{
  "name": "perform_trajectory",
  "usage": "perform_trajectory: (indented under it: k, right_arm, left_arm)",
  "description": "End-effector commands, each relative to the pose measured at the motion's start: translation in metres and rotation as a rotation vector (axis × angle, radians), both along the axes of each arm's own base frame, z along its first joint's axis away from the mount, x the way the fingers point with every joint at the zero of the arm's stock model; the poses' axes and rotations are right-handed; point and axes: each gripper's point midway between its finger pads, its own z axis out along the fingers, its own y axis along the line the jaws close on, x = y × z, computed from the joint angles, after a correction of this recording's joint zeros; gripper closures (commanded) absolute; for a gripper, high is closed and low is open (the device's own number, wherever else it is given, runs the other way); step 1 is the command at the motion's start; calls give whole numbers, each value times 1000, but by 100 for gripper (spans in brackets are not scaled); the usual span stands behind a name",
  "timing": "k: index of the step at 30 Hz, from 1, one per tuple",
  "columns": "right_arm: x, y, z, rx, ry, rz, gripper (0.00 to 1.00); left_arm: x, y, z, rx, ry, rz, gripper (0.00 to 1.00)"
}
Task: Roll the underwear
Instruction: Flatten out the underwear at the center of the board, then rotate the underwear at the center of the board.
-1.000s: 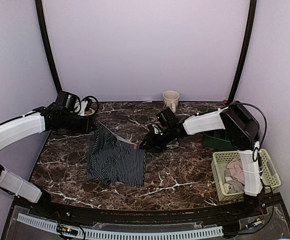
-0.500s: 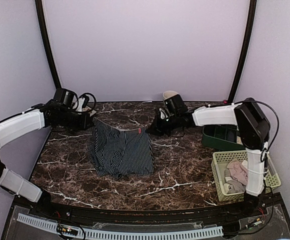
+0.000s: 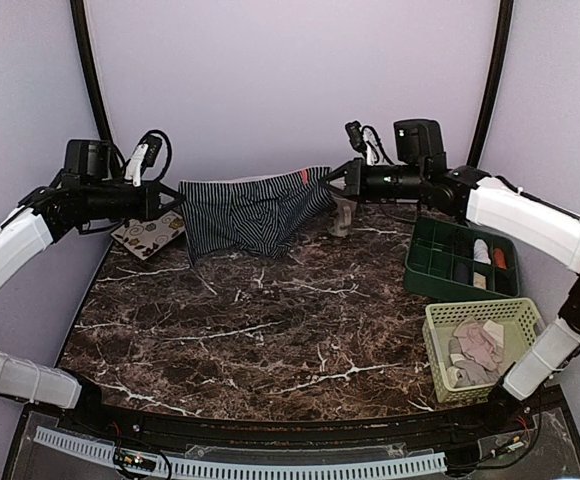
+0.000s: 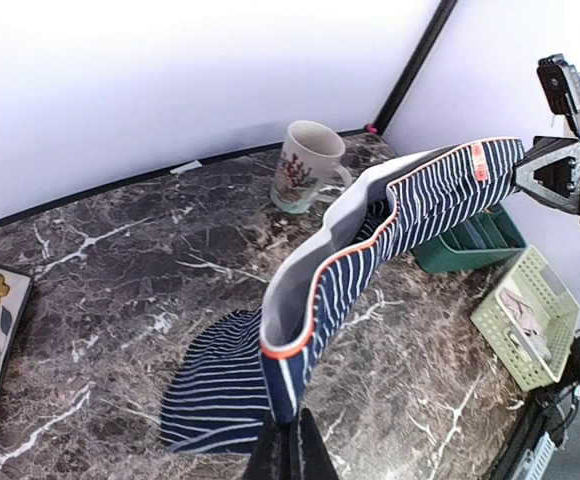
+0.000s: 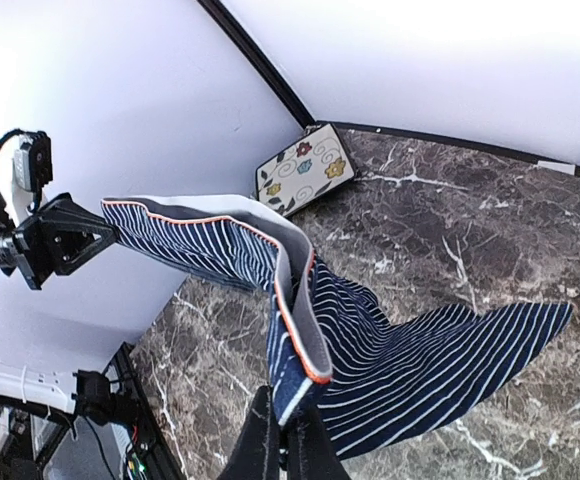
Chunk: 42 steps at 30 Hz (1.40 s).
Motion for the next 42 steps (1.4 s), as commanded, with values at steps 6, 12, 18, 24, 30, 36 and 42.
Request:
perform_trajectory:
  k: [6,12,18,24,30,36,42]
  right_arm:
    - [-98,0,-6,-21,1,118,100]
    - [-66,-19,-79,-155,134,-76,100]
    - [-8,-38,-177,-367,315,-276,70]
    - [12,-32,-182,-401,338,-248,35]
    - [-19,17,-186,-305,344,78,43]
    - [-42,67,-219,-368,365,273,55]
    - [-39,77,-269,-467,403,294,62]
  left_arm:
    - [-100,-8,5,-143,35,-190,100]
    - [-59,11,-47,-23,120,5,100]
    - [19,24,-104,137,196,200,77]
    - [40,42,-131,284,312,286,39]
    - [-8,24,-153,215,396,116,42]
    - [-69,13,-196,165,553,9,51]
    - [-100,6,-233,175,672,5,57]
